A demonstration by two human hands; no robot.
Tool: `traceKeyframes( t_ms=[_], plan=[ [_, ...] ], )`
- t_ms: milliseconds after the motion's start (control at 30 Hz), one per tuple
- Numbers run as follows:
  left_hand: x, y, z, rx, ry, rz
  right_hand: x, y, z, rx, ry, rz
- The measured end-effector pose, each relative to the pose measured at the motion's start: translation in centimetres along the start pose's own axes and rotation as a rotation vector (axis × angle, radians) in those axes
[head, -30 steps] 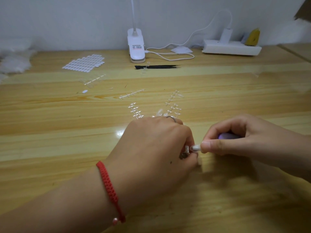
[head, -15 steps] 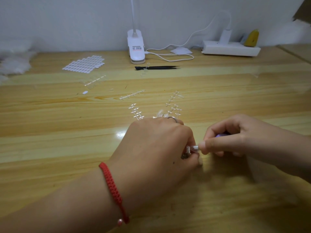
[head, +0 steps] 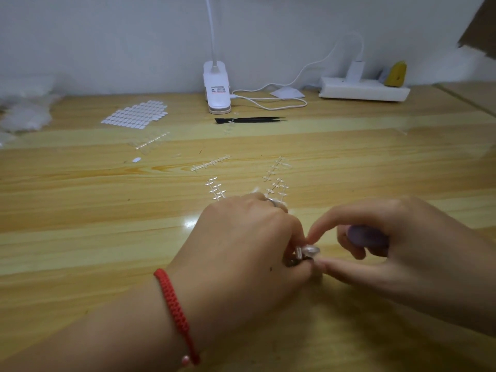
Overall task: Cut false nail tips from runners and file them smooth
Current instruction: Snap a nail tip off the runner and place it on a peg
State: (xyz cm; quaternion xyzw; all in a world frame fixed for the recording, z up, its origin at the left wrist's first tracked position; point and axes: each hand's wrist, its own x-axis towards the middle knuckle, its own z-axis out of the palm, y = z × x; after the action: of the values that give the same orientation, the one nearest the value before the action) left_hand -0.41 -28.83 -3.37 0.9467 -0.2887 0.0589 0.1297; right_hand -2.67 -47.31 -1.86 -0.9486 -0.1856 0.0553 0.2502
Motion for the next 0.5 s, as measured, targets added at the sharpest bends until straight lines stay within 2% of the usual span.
traceKeyframes(
  t_ms=[133, 367, 500],
  plan=[
    [-0.1, -0.5, 0.2, 0.003, 0.031, 0.027, 0.3, 0.2, 0.1, -0.043, -0.015, 0.02],
    [0.0, -1.4, -0.6, 0.01, -0.071, 0.051, 0.8, 1.2, 1.4, 0.392, -0.083, 0.062],
    [0.1, -1.5, -0.5, -0.037, -0.101, 0.05, 1.0, 0.7, 1.6, 0.489, -0.137, 0.124]
  ],
)
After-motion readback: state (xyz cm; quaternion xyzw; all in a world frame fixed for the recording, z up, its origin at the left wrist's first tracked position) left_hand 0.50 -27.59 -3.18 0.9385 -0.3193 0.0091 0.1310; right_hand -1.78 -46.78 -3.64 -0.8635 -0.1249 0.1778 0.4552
